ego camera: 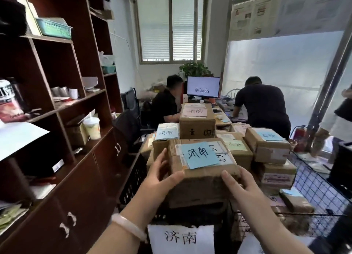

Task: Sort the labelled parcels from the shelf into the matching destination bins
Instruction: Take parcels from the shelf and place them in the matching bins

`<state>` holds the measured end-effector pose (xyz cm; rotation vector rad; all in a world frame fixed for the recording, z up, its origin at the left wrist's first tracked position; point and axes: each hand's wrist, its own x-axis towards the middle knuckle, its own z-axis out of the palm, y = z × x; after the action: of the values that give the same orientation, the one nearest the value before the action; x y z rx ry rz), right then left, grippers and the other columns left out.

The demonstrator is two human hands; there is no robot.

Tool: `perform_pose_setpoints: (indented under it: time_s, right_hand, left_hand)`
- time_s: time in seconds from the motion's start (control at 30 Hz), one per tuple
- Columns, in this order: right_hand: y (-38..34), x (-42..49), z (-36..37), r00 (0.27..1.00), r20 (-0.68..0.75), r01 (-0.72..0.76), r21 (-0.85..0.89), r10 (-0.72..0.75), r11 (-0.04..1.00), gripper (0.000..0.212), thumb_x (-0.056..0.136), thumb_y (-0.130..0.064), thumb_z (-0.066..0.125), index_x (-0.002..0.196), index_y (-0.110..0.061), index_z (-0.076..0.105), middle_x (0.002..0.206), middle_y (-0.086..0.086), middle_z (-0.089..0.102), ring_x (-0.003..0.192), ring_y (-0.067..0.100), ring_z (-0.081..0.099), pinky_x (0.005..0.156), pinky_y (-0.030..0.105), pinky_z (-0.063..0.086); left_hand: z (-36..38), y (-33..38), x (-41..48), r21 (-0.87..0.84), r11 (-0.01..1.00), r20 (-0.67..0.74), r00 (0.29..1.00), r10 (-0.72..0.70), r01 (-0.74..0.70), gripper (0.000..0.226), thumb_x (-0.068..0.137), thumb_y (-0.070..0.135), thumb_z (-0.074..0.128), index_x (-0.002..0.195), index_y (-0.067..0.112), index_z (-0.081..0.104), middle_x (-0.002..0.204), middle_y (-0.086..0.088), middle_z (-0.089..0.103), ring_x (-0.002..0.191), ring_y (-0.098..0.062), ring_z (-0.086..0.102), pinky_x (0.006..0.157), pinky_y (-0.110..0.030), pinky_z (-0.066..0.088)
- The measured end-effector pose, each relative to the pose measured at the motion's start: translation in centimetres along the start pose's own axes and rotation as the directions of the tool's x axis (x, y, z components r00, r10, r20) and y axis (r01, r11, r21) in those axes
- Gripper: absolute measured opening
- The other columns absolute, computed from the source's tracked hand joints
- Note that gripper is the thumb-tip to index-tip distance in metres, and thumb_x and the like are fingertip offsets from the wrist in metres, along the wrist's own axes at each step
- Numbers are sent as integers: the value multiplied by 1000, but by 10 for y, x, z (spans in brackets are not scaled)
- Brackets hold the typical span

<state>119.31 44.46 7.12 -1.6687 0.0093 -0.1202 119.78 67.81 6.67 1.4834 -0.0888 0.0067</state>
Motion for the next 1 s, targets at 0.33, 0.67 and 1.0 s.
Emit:
perform_pose_setpoints:
  time_s: [0.33,0.67,1.0]
  right_hand:
    - [8,23,26,994,-94,40,-108,-50,993,37,83,-52,66,119,-44,57,101,-20,68,85,-7,65,60,8,48]
    - [10,34,27,993,-89,54,-198,-72,979,54,85,-49,65,136,-40,49,117,-10,65,107,11,61,90,35,53]
    - [14,38,20,992,-71,80,-312,-107,947,62,86,-46,67,142,-44,40,128,-10,58,116,10,55,97,36,48]
  left_hand:
    - [-20,1,22,206,976,3,997,73,-72,103,54,83,71,145,59,28,149,17,39,130,-7,45,106,-31,43]
    - [-16,-4,35,280,952,-53,988,142,-122,91,70,65,70,149,45,30,133,20,46,113,6,47,79,-6,44]
    - [-9,-6,34,330,932,-92,978,188,-148,91,72,66,67,151,39,31,142,16,44,135,-10,43,111,-40,41]
